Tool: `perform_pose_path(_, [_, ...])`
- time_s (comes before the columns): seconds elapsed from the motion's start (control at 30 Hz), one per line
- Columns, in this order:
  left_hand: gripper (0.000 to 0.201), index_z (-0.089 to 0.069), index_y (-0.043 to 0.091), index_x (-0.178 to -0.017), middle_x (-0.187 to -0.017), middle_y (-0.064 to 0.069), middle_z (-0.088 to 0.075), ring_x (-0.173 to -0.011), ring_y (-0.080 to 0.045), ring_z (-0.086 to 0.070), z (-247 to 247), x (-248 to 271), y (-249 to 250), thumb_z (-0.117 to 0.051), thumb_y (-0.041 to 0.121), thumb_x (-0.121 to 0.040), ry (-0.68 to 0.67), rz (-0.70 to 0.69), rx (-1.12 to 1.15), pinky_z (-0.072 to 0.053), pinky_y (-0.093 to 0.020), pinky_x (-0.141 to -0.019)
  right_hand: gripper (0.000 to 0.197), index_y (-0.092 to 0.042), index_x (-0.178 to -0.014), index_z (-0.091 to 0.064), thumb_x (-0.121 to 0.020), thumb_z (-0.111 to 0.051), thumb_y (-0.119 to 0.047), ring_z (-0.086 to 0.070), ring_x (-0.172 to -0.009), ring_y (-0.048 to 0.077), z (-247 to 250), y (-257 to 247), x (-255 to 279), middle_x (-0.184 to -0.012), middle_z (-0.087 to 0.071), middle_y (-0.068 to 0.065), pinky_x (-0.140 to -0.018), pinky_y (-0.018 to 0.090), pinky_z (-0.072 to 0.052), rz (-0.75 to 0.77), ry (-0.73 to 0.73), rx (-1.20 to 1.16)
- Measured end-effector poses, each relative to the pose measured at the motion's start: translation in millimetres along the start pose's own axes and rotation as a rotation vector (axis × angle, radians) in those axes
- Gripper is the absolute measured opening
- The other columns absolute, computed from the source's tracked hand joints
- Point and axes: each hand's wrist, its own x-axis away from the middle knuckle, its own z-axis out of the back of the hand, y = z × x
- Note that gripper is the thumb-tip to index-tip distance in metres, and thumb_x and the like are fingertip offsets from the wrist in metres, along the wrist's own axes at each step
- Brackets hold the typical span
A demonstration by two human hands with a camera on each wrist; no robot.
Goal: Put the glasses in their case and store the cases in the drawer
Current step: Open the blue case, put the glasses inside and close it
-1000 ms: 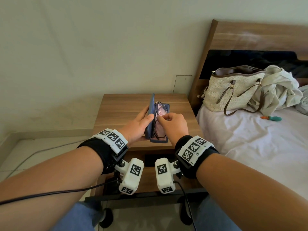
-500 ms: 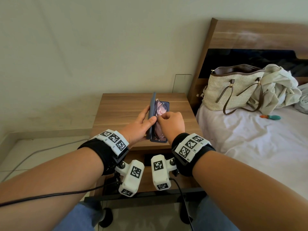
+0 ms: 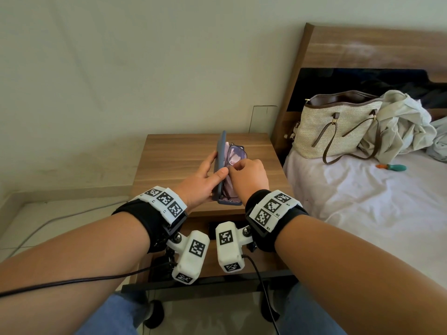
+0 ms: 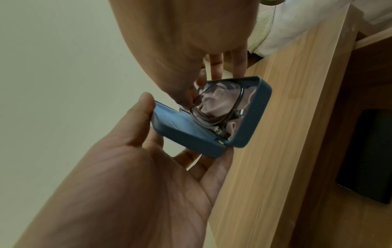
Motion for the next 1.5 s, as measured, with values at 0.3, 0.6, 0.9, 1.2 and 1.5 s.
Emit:
perform_pose_path(0.3, [0.059,-0.018,0.045,-0.149,-0.113,0.003,-0.062,-0.099,-0.012,-0.066,2.9,-1.2,2.6,-0.047,0.037,-0.099,-0.013,0.013,-0.027,-0.06,-0.032,-0.078,0.024,-0.026,-0.097,-0.069,-0.09,-0.052,-0.041,-0.056,-0.106,0.029,8.3,-7.2,-0.6,-0.112,-0.057,0.007,-0.091,0.045,-0.052,0.021,-0.061,0.174])
perform_pose_path(0.6, [0.06,-0.019,0.042,-0.151,-0.107,0.007,-0.063,-0.098,-0.013,-0.066,-0.4,-2.6,-0.2,-0.048,0.035,-0.099,0.006,0.003,-0.037,-0.06,-0.031,-0.076,0.03,-0.022,-0.092,-0.075,-0.08,-0.055,-0.041,-0.062,-0.098,0.029,0.3,-7.2,2.3,-0.107,-0.063,0.012,-0.086,0.042,-0.055,-0.053,-0.026,0.044])
perform_pose_path(0.9, [0.059,-0.022,0.045,-0.149,-0.124,-0.001,-0.062,-0.105,-0.018,-0.066,1.5,-4.7,-0.3,-0.05,0.038,-0.098,-0.001,0.03,-0.002,-0.056,-0.043,-0.089,0.024,-0.019,-0.078,-0.071,-0.078,-0.067,-0.043,-0.065,-0.082,0.023,1.5,-1.9,2.2,-0.103,-0.063,0.013,-0.079,0.039,-0.057,-0.041,0.011,-0.041])
perform_pose_path(1.2, [0.048,-0.03,0.047,-0.145,-0.117,0.008,-0.064,-0.104,-0.018,-0.066,8.8,-5.4,1.8,-0.044,0.039,-0.1,0.01,0.098,0.103,-0.058,-0.037,-0.076,0.035,-0.011,-0.107,-0.056,-0.097,-0.042,-0.041,-0.065,-0.093,0.025,2.5,8.8,7.9,-0.105,-0.065,0.01,-0.081,0.041,-0.054,-0.39,-0.024,-0.54])
perform_pose_path(1.5, [0.041,-0.04,0.04,-0.14,-0.116,0.002,-0.068,-0.095,-0.018,-0.068,8.6,-9.1,5.1,-0.04,0.043,-0.099,0.035,0.116,0.122,-0.058,-0.035,-0.071,0.054,-0.015,-0.121,-0.06,-0.099,-0.028,-0.053,-0.06,-0.101,0.034,10.3,4.6,27.2,-0.112,-0.066,0.017,-0.08,0.044,-0.048,-0.701,-0.481,-1.334])
